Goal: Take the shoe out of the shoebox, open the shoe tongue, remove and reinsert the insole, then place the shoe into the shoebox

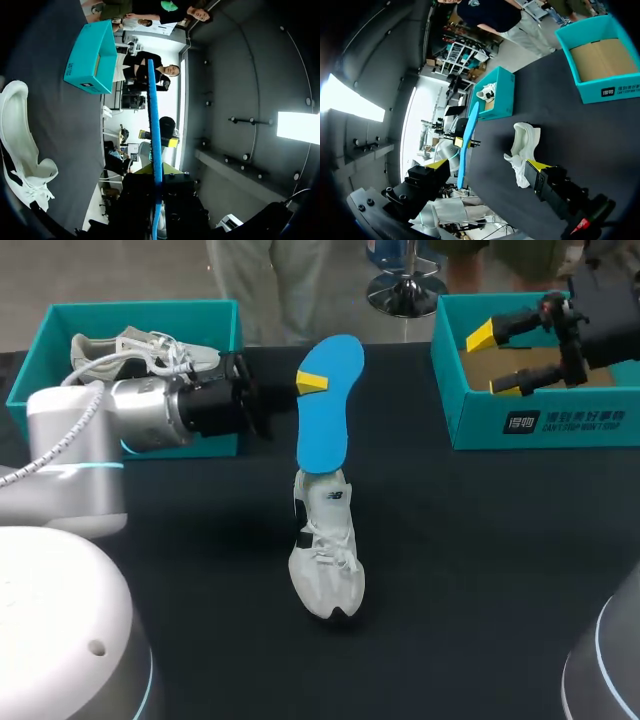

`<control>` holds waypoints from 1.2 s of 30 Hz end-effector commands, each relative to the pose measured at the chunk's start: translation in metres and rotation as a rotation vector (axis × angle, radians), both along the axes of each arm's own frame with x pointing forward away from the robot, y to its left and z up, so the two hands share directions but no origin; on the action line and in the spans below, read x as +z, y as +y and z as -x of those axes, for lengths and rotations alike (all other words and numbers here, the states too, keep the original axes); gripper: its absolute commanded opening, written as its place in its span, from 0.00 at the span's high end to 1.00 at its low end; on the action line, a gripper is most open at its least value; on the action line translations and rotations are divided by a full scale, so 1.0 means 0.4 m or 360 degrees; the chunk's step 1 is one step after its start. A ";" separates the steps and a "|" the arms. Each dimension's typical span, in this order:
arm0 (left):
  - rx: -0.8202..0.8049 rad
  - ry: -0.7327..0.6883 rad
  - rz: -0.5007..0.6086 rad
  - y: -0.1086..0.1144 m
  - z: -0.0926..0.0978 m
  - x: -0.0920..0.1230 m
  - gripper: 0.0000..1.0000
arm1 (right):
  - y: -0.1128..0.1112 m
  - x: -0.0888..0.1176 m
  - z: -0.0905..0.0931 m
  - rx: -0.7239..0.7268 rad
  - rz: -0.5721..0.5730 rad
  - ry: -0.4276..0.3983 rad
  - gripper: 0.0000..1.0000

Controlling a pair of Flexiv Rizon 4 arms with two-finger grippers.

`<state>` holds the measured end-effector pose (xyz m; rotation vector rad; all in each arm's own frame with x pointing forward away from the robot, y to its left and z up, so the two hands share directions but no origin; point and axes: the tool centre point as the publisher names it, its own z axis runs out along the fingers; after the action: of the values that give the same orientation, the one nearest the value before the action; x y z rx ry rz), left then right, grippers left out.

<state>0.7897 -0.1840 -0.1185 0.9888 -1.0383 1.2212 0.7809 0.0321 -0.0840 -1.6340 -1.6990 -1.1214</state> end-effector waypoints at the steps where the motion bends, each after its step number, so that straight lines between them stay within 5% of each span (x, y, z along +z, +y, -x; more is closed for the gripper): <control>1: 0.0015 -0.0017 -0.0013 -0.006 0.002 0.006 1.00 | 0.030 0.049 0.005 -0.0080 0.0304 0.0056 0.00; 22: 0.0078 -0.0073 -0.0109 -0.028 -0.015 -0.013 1.00 | 0.184 0.125 0.000 -0.0080 0.0867 0.0045 0.00; 36: 0.0124 -0.0129 -0.0147 -0.051 -0.020 -0.028 1.00 | 0.295 0.140 -0.010 -0.0083 0.1276 0.0175 0.00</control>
<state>0.7991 -0.2017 -0.1301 1.0622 -1.1374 1.2917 0.7754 0.1382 -0.0299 -1.9649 -2.0316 -0.6459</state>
